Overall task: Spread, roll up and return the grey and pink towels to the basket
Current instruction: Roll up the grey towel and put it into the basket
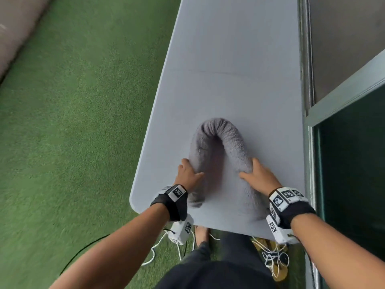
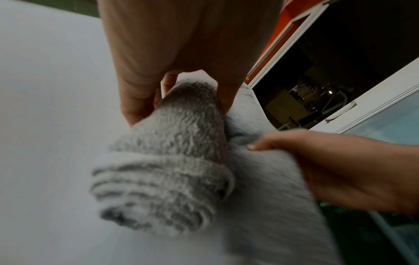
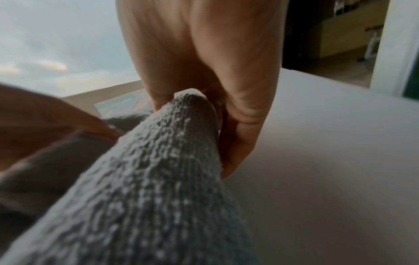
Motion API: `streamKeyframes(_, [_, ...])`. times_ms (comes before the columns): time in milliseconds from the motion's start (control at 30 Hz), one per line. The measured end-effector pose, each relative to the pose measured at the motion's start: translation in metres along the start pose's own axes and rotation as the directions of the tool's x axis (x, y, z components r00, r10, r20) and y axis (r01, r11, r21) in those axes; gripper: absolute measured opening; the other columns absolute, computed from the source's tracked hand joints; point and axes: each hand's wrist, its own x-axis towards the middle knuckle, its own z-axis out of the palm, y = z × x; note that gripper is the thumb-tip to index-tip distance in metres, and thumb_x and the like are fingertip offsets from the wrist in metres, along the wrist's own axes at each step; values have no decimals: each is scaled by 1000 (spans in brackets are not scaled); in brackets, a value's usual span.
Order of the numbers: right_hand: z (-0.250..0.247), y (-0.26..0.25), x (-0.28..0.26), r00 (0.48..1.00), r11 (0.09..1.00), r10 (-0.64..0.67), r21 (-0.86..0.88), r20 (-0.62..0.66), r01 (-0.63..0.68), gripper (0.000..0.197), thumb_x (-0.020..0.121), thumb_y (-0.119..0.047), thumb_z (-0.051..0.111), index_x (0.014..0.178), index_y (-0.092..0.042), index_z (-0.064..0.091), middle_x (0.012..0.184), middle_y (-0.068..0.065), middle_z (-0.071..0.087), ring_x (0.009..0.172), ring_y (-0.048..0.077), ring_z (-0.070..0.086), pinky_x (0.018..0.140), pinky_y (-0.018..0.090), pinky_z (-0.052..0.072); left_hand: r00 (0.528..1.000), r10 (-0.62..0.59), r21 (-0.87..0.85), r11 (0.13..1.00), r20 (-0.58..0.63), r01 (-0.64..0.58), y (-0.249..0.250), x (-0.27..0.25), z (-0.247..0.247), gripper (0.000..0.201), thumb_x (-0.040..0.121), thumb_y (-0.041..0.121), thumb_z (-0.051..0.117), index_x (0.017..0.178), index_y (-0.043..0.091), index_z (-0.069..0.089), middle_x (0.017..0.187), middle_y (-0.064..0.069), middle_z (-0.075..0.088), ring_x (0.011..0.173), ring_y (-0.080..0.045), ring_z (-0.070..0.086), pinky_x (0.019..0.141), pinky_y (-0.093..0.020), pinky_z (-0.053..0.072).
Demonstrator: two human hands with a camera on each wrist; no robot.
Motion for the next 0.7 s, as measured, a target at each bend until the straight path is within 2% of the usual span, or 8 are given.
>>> streamKeyframes(133, [58, -4, -34, 996, 987, 26, 158, -83, -12, 52, 82, -40, 68, 125, -18, 49, 119, 15, 64, 106, 37, 61, 89, 41, 49, 1000, -24, -142, 989, 12, 25, -9, -35, 39, 58, 83, 36, 68, 119, 4, 37, 121, -20, 52, 108, -37, 55, 92, -43, 46])
streamKeyframes(300, [75, 2, -53, 977, 982, 22, 190, -212, 20, 52, 84, -43, 67, 124, -17, 48, 119, 17, 64, 104, 39, 61, 86, 44, 50, 999, 13, -121, 993, 41, -8, -27, -61, 48, 48, 84, 30, 67, 113, 5, 38, 115, -20, 59, 102, -36, 59, 86, -43, 49])
streamKeyframes(400, [71, 6, -59, 980, 985, 24, 171, -197, 10, 56, 88, -42, 64, 132, -17, 42, 125, 17, 62, 109, 40, 60, 90, 45, 49, 997, 34, -85, 996, 75, -27, -36, -71, 50, 43, 86, 28, 65, 110, 7, 37, 114, -18, 59, 101, -35, 59, 82, -38, 49])
streamKeyframes(467, [71, 6, -61, 986, 988, 28, 154, -166, -2, 56, 90, -41, 62, 136, -16, 41, 127, 18, 60, 112, 40, 59, 92, 43, 48, 991, 53, -72, 996, 119, -45, -36, -78, 54, 48, 87, 31, 65, 117, 5, 38, 116, -16, 58, 104, -34, 59, 78, -34, 45])
streamKeyframes(533, [70, 5, -60, 990, 992, 35, 127, -136, -18, 60, 91, -42, 60, 140, -16, 38, 130, 20, 59, 115, 41, 57, 94, 43, 47, 977, 108, -73, 993, 185, -96, -35, -84, 60, 53, 87, 32, 66, 122, 3, 39, 119, -15, 57, 108, -33, 57, 79, -31, 43])
streamKeyframes(600, [66, 2, -57, 991, 994, 39, 105, -125, -25, 60, 90, -44, 61, 139, -15, 40, 131, 20, 58, 116, 40, 57, 95, 43, 46, 952, 184, -70, 983, 243, -171, -35, -87, 64, 55, 85, 29, 69, 124, 3, 39, 119, -15, 57, 108, -32, 57, 82, -33, 45])
streamKeyframes(667, [58, -2, -54, 992, 991, 33, 136, -120, -16, 72, 86, -52, 64, 141, -13, 37, 138, 20, 53, 123, 38, 53, 99, 42, 43, 918, 240, -27, 969, 316, -244, -35, -90, 65, 57, 85, 29, 69, 125, 4, 37, 119, -17, 58, 104, -32, 58, 84, -37, 46])
streamKeyframes(700, [55, -6, -53, 995, 989, 25, 151, -101, -9, 91, 80, -60, 66, 148, -13, 28, 147, 18, 44, 131, 36, 46, 105, 43, 39, 895, 262, 14, 958, 361, -287, -36, -91, 66, 60, 86, 29, 69, 127, 4, 35, 120, -18, 59, 104, -32, 58, 85, -39, 47])
